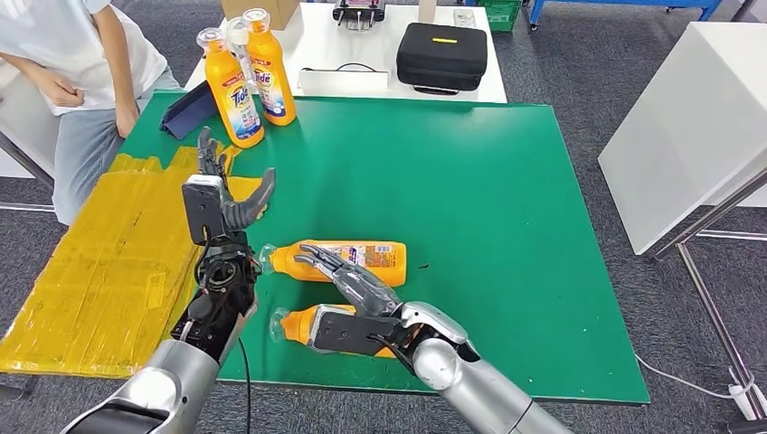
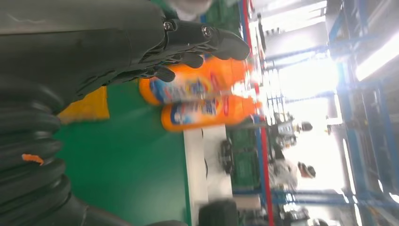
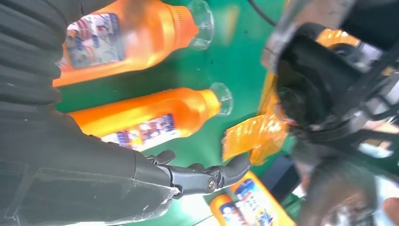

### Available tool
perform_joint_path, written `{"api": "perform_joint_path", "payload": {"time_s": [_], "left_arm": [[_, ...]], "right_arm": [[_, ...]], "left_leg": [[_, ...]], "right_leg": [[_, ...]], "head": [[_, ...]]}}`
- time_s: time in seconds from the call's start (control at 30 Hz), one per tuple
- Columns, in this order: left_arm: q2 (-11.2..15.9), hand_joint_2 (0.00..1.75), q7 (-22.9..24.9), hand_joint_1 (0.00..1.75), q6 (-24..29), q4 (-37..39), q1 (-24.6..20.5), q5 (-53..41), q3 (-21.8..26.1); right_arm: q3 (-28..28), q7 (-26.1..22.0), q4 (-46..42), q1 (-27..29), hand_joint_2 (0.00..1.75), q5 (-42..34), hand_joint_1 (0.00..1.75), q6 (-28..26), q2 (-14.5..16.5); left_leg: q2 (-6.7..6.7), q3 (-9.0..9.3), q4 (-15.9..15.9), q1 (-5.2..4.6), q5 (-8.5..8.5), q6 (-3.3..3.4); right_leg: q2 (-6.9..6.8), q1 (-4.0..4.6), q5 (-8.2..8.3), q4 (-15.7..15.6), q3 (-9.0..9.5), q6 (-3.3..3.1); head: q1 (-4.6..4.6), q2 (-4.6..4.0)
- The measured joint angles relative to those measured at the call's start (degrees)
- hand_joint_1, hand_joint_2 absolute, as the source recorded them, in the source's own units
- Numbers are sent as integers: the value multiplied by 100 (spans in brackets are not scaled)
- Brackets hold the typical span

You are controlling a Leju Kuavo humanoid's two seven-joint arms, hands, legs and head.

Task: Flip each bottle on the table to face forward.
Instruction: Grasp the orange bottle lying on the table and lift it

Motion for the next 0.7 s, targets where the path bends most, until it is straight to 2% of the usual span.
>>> {"api": "perform_joint_path", "payload": {"time_s": [0.27,0.47,0.7], "left_arm": [[340,175,23,0,294,469,-383,-104,565],[379,175,72,0,455,579,-454,-144,799],[380,175,120,0,519,616,-469,-186,900]], "right_arm": [[-489,419,-221,743,175,454,0,-216,-201],[-530,549,157,1006,175,900,0,27,-171],[-440,579,495,975,175,1063,0,74,-72]], "left_leg": [[-1,0,0,0,0,0],[1,1,0,0,-1,-1],[5,37,-1,0,-7,-6]], "right_leg": [[0,1,0,0,0,0],[1,0,-1,0,1,0],[3,0,-4,-4,28,-4]], "head": [[0,0],[0,0],[0,-1]]}}
